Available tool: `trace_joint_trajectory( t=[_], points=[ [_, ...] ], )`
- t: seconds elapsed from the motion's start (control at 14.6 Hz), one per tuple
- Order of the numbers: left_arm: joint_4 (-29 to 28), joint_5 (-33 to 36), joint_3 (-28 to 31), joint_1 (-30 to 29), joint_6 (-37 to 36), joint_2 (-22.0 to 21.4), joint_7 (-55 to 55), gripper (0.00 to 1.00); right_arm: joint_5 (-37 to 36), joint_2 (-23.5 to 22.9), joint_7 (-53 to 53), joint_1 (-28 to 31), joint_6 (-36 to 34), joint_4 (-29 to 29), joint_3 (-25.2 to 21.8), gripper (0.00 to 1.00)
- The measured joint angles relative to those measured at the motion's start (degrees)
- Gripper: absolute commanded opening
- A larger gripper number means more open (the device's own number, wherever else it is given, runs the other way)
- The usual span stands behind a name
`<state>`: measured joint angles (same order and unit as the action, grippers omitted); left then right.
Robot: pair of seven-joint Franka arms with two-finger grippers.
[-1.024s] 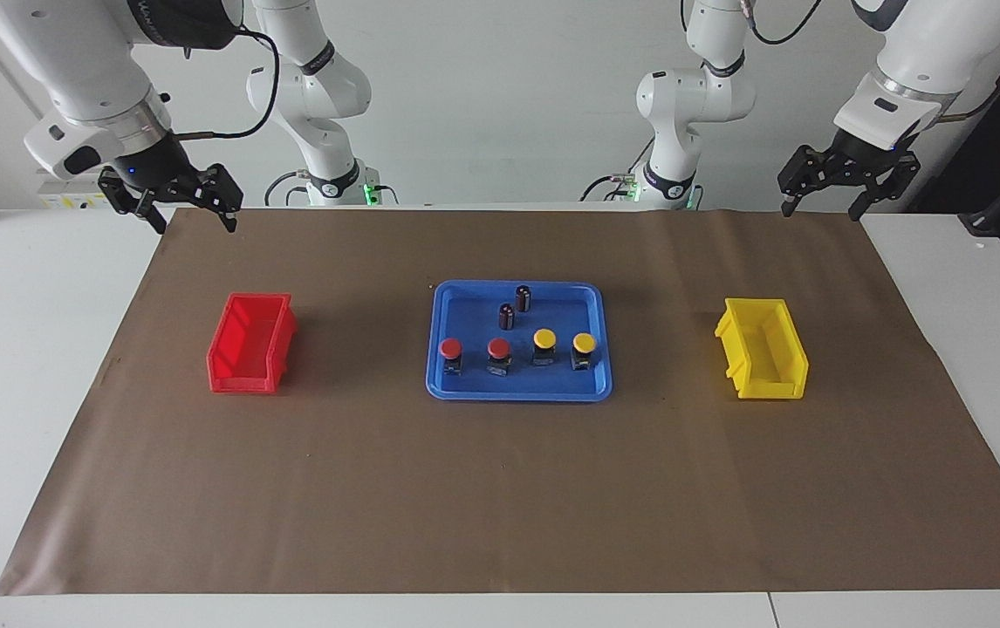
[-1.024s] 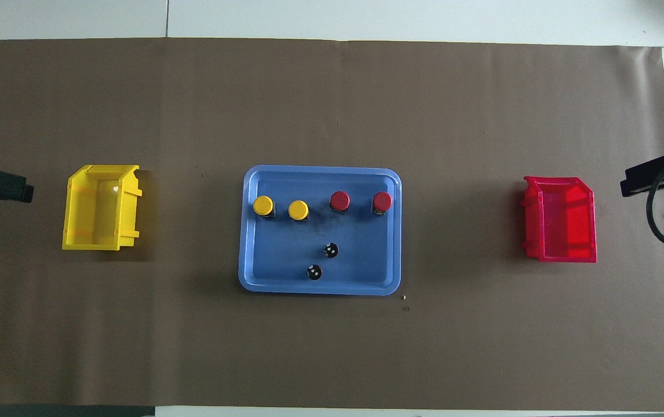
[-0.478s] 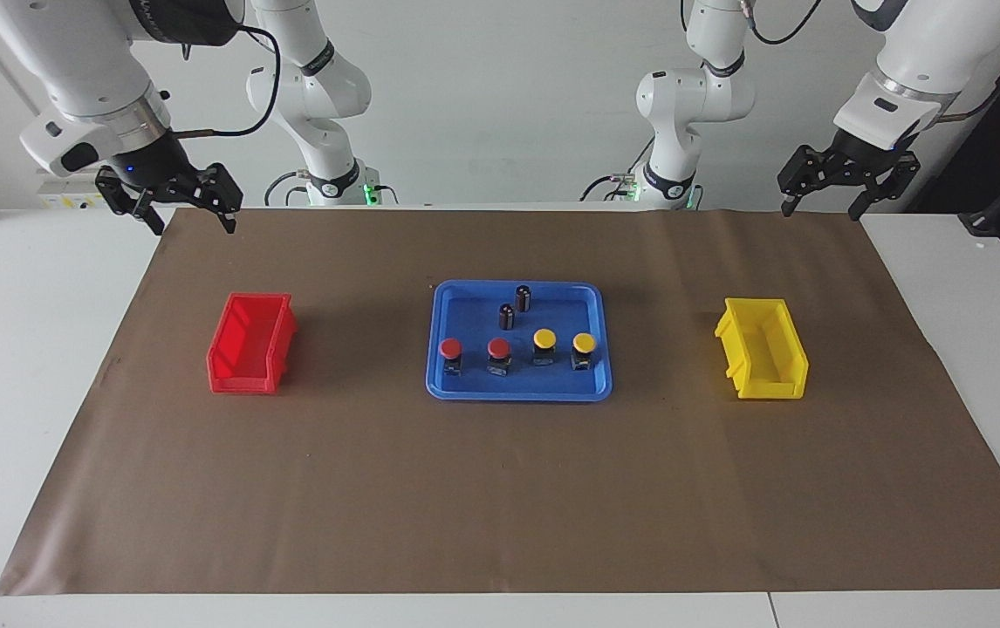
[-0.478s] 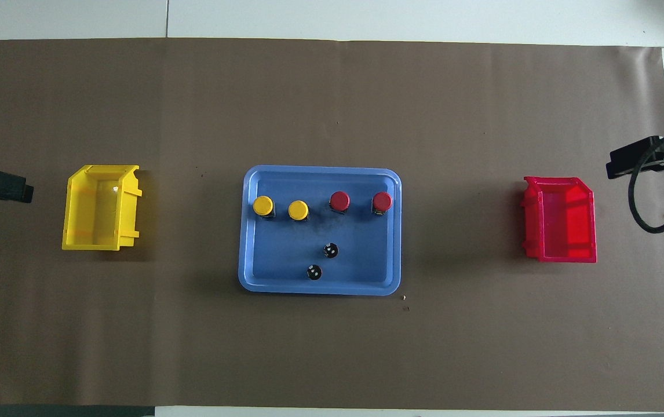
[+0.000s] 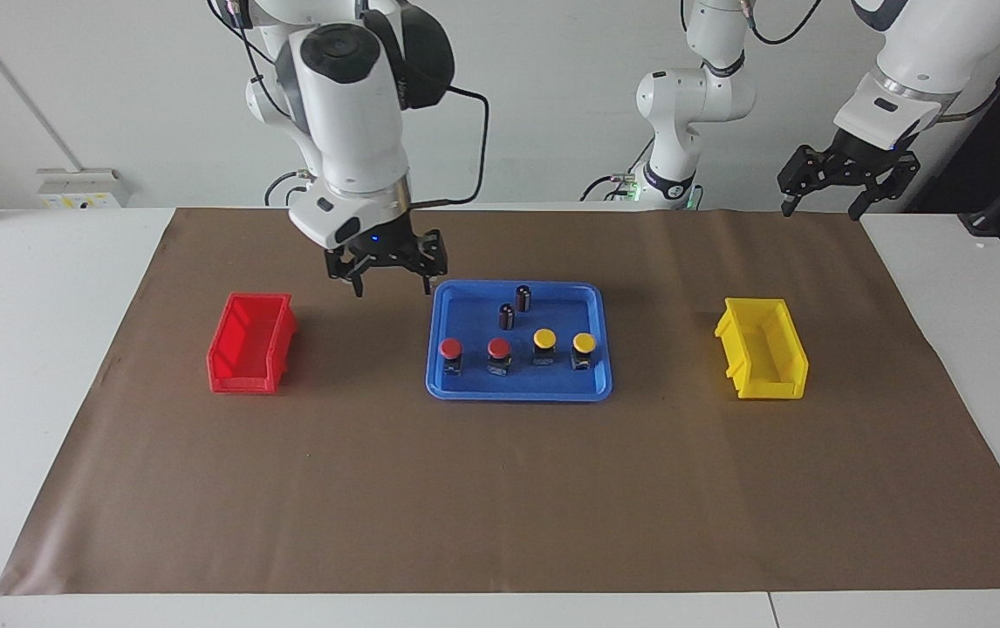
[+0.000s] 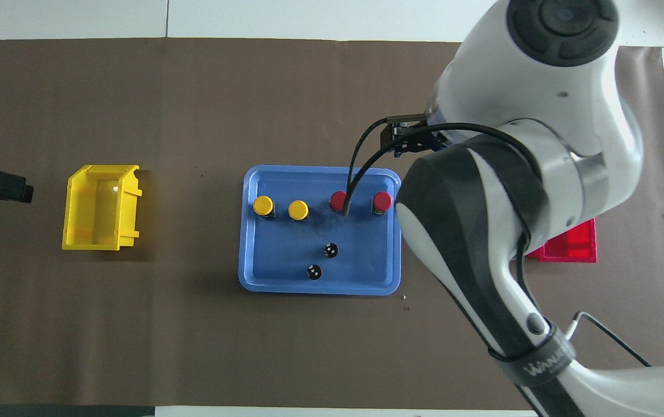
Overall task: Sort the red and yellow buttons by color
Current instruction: 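Reach the right gripper to the red button farthest from the robot and grasp it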
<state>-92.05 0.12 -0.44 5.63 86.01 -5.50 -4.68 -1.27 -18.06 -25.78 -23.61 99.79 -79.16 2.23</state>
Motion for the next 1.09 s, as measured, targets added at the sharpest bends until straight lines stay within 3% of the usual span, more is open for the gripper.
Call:
trace_joint_trajectory(
  t=[0.55, 1.09],
  points=[
    [0.04, 0.0, -0.66, -0.02, 0.12, -0.52, -0.01, 1.0, -0.05, -0.43, -2.9, -2.44, 18.15, -19.01, -0.4, 1.0],
    [-0.73, 0.0, -0.17, -0.12, -0.09, -2.77, 0.02, 1.0, -0.05, 0.47, -2.91, -2.44, 24.43, -26.31, -0.42, 0.73]
  ],
)
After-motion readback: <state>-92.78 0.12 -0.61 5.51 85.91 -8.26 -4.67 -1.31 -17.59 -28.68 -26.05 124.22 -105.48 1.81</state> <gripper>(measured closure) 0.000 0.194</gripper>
